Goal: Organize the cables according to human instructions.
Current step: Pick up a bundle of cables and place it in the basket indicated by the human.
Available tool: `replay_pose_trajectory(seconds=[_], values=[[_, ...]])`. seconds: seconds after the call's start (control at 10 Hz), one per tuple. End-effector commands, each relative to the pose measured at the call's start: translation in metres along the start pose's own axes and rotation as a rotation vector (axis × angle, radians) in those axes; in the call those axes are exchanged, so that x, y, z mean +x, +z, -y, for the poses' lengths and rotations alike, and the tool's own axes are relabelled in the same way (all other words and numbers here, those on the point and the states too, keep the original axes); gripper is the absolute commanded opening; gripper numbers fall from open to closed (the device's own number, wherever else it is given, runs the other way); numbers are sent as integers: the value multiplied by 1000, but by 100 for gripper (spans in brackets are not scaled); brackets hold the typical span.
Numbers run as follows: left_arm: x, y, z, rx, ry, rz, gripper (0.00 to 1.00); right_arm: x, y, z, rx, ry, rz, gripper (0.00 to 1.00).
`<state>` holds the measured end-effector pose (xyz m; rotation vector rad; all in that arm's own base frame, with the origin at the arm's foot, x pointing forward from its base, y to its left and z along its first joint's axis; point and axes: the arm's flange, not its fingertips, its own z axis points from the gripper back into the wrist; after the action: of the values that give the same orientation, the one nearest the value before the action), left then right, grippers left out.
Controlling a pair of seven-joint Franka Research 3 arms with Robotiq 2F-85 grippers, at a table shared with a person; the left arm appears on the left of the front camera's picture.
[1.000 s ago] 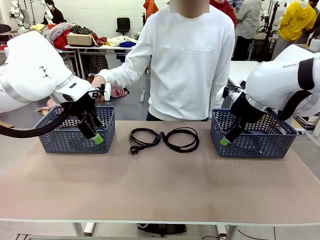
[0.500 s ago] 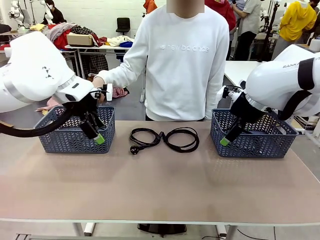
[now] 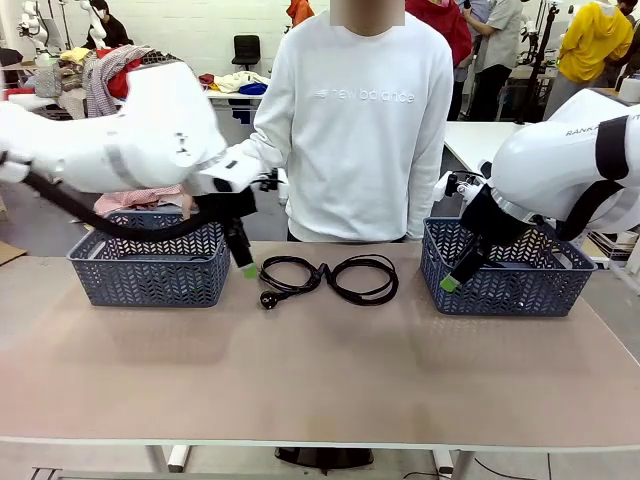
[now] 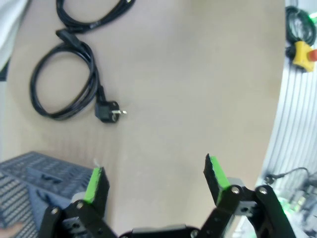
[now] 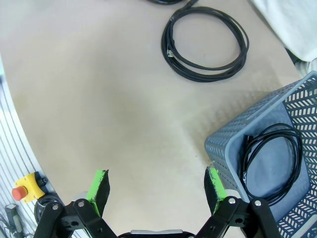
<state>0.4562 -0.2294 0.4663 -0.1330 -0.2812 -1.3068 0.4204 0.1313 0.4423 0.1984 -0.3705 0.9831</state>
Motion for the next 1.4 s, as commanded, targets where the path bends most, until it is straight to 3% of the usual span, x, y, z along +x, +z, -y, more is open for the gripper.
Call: replay_pose_trajectory(seconds=[0.0, 0.4, 1.3], values=[[31, -11, -22, 21, 15, -74, 100, 3, 1, 0, -2, 0, 2, 100], [70, -46, -44, 11, 27, -92, 100, 3, 1, 0, -2, 0, 2, 100], [76, -56, -45, -3, 7, -56, 100, 3, 1, 0, -2, 0, 2, 100]])
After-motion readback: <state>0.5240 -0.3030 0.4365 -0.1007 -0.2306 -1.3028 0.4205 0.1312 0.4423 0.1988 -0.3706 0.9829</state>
